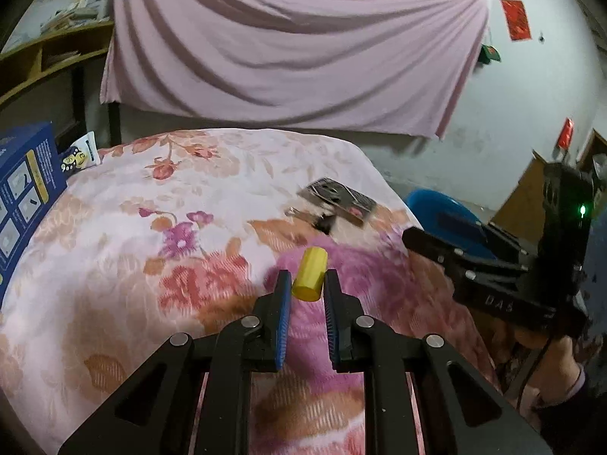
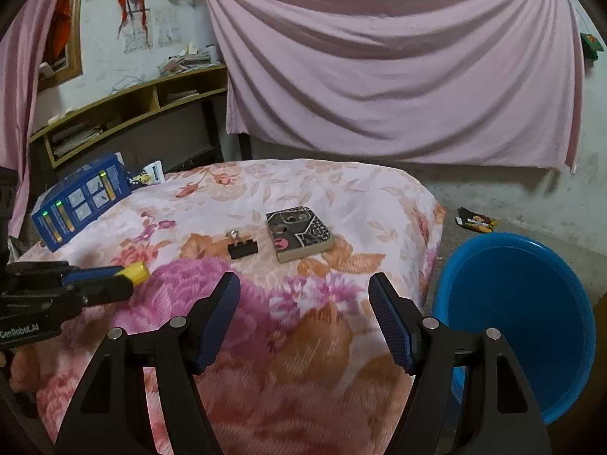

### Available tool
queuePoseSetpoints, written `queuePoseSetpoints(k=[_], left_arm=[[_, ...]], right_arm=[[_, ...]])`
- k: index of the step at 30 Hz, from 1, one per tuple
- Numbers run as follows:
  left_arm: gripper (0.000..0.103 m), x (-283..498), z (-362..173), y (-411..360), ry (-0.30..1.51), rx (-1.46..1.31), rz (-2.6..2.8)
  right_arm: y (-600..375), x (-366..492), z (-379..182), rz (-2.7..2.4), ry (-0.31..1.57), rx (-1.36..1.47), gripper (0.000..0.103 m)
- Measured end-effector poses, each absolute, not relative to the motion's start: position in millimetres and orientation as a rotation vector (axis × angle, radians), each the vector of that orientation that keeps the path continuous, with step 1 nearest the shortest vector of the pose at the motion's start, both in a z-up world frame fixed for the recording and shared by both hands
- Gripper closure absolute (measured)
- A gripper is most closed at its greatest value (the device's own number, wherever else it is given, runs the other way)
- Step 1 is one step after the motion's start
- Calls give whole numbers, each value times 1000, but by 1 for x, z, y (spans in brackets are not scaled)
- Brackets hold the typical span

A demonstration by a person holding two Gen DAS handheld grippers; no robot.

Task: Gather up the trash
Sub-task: 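Grasp the yellow cylinder with left gripper while right gripper grasps the black phone case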

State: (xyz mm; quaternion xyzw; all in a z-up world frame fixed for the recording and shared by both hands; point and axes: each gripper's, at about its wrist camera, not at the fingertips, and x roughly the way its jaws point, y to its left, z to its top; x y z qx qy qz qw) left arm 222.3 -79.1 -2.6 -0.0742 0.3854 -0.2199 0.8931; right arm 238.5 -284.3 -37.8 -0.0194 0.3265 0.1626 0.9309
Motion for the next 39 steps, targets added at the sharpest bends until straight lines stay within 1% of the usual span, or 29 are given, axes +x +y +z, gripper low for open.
queuePoseSetpoints(k=[11,23,25,26,27,32,39], left_arm=[[89,251,-4,-72,849,-222,-372],[90,262,-10,-73,902,-233,-353],[90,264,-9,-75,906,-232,-348],[90,266,-9,-76,906,-232,-346],[90,267,-9,-76,905,-232,-344],[90,265,-3,-80,874,-236,-353],[90,262,11,-95,801,-252,-378]], right_arm=[[-270,292,-49,376,759,-114,34],[-254,325,-64,425,842,-204,34],[-254,327,-65,438,847,-200,39],[-255,327,-65,443,848,-194,50],[-256,328,-66,444,851,-188,52],[-259,325,-65,453,840,-167,52],[-280,307,-53,423,743,-82,53]])
